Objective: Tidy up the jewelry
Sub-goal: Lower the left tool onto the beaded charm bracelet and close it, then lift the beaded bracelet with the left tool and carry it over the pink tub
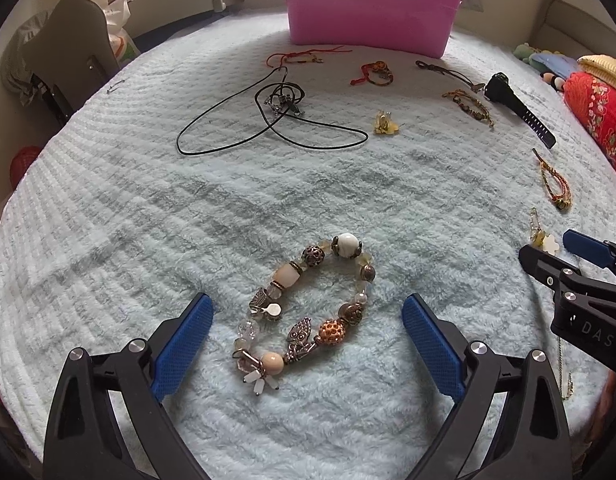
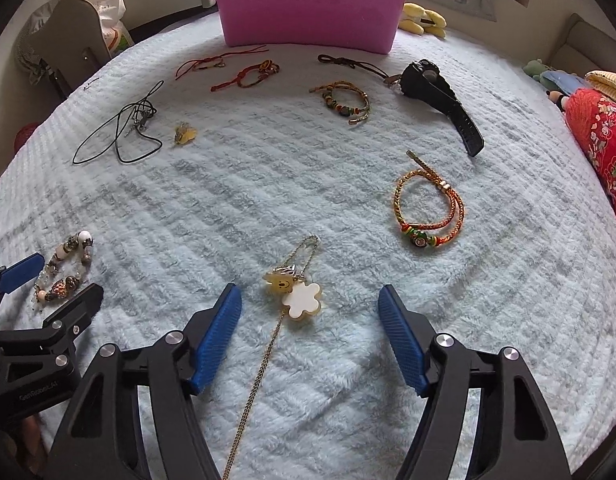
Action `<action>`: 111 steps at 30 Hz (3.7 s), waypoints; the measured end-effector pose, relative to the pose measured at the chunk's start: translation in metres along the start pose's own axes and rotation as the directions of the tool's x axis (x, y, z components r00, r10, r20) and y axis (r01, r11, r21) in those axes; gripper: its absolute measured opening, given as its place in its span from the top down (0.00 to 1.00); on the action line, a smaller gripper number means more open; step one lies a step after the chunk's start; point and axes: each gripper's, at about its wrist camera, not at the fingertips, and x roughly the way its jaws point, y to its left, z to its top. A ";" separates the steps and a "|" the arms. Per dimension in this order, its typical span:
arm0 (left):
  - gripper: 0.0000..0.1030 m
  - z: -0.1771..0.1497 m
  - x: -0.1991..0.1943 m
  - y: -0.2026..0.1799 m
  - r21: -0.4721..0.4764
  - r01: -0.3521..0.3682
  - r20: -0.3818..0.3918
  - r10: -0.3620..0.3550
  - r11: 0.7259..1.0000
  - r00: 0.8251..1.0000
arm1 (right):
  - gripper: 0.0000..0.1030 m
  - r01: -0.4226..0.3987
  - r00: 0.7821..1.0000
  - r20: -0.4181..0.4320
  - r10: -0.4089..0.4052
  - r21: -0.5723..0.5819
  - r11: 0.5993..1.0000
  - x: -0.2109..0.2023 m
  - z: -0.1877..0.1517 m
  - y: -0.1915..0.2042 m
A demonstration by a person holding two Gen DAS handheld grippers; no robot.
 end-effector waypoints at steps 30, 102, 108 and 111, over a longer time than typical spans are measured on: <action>0.82 0.008 -0.012 -0.018 0.059 0.081 0.003 -0.082 0.995 0.997 | 0.85 -0.071 0.997 -0.018 0.070 -0.052 0.996 -0.008 0.008 0.018; 0.85 0.555 -0.082 -0.013 0.075 0.255 0.174 -0.264 0.964 0.949 | 0.85 -0.223 0.950 0.256 0.180 0.152 0.963 -0.142 0.550 -0.095; 0.85 0.567 -0.037 -0.020 0.058 0.232 0.102 -0.237 0.971 0.966 | 0.85 -0.233 0.961 0.186 0.204 0.151 0.961 -0.081 0.568 -0.099; 0.85 0.566 -0.008 -0.024 0.044 0.222 0.044 -0.224 0.974 0.974 | 0.85 -0.220 0.971 0.129 0.201 0.148 0.964 -0.047 0.568 -0.100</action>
